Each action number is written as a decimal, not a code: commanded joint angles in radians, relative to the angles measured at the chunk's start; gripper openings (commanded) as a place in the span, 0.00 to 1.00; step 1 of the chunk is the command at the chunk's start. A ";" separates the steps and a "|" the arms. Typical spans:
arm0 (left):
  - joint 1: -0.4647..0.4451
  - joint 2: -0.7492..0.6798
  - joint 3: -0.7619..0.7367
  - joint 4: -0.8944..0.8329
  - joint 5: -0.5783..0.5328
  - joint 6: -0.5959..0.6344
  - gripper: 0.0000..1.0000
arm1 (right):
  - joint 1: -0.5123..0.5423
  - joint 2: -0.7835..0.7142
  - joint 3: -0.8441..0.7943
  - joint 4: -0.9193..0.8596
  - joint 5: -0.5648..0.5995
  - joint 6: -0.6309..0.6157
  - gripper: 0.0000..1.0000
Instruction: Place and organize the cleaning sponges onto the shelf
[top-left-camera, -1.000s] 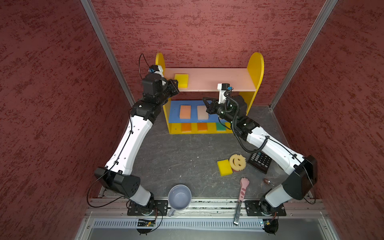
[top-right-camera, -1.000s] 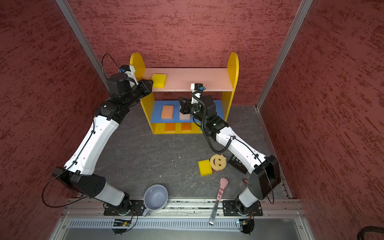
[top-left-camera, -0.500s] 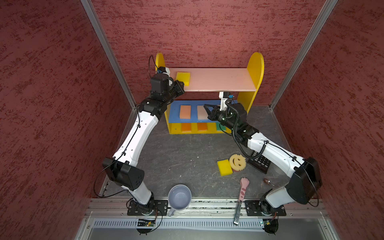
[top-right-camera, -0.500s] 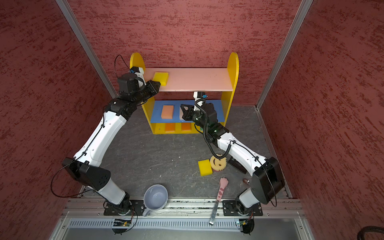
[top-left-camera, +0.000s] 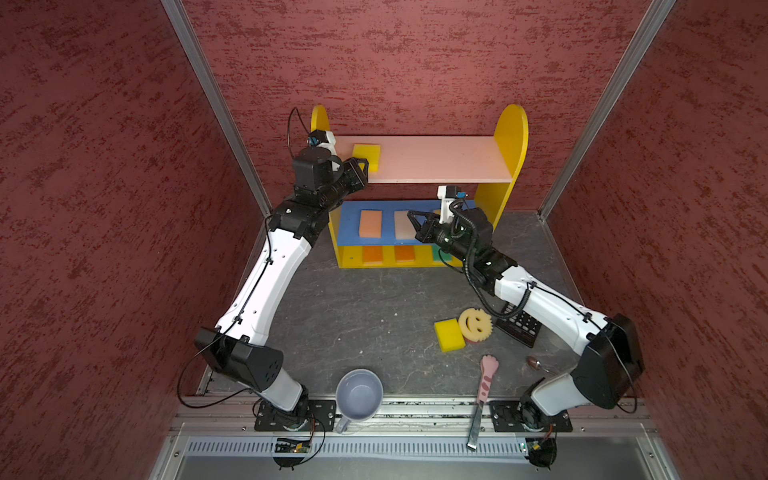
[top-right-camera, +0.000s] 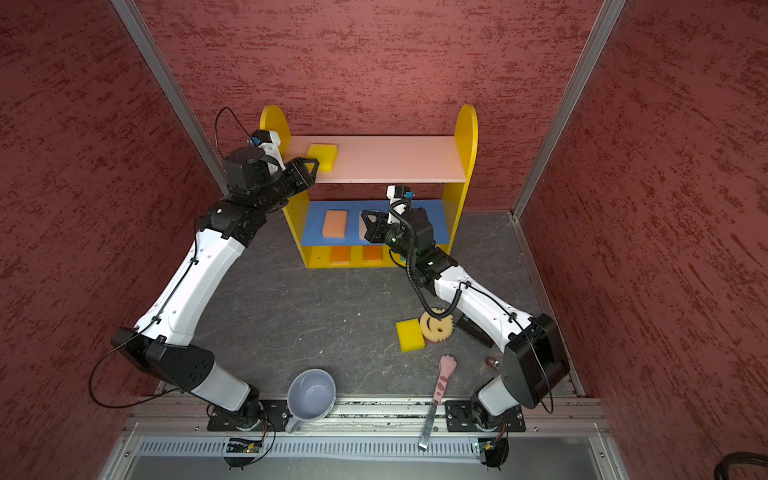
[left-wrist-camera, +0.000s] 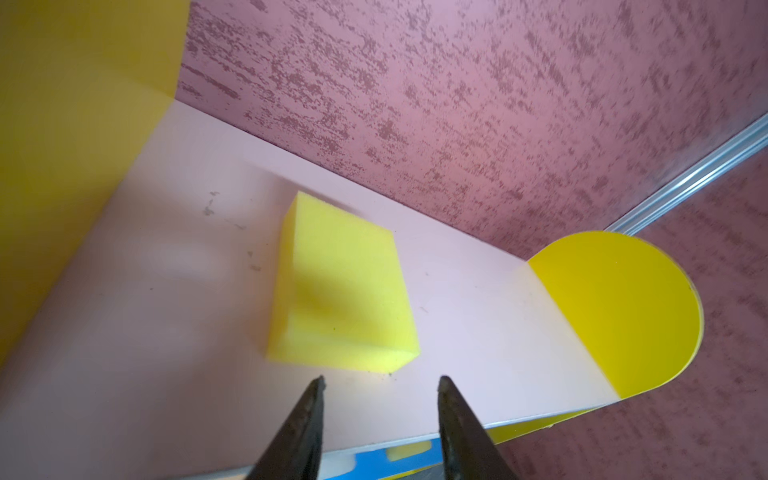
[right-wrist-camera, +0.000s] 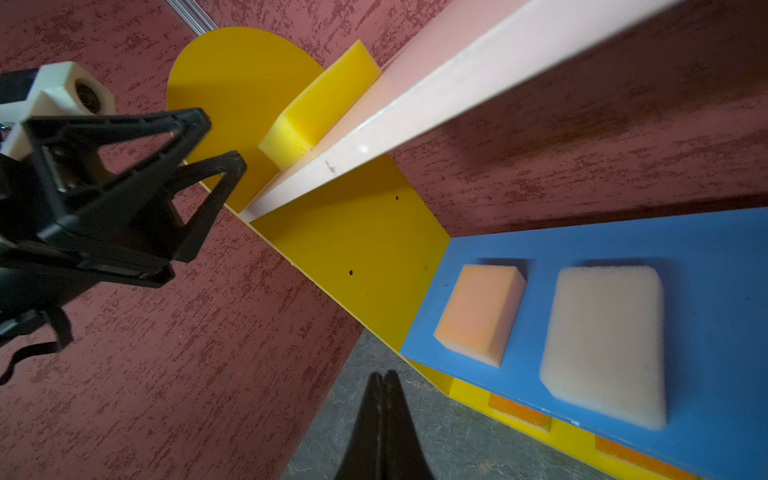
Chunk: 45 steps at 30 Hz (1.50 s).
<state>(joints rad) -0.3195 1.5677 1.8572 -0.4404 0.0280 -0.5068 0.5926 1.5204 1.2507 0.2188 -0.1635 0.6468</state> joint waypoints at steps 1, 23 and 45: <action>0.010 -0.014 0.020 0.013 -0.066 0.052 0.58 | -0.004 -0.026 -0.017 0.020 0.006 0.001 0.00; 0.039 0.132 0.108 -0.013 -0.007 0.011 0.64 | -0.005 -0.040 -0.039 -0.004 0.025 -0.005 0.00; 0.025 0.143 0.134 -0.044 0.038 -0.006 0.64 | -0.005 -0.053 -0.059 0.022 0.008 0.020 0.00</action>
<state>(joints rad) -0.2882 1.7000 1.9808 -0.4500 0.0517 -0.5045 0.5926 1.4990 1.2015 0.2134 -0.1566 0.6483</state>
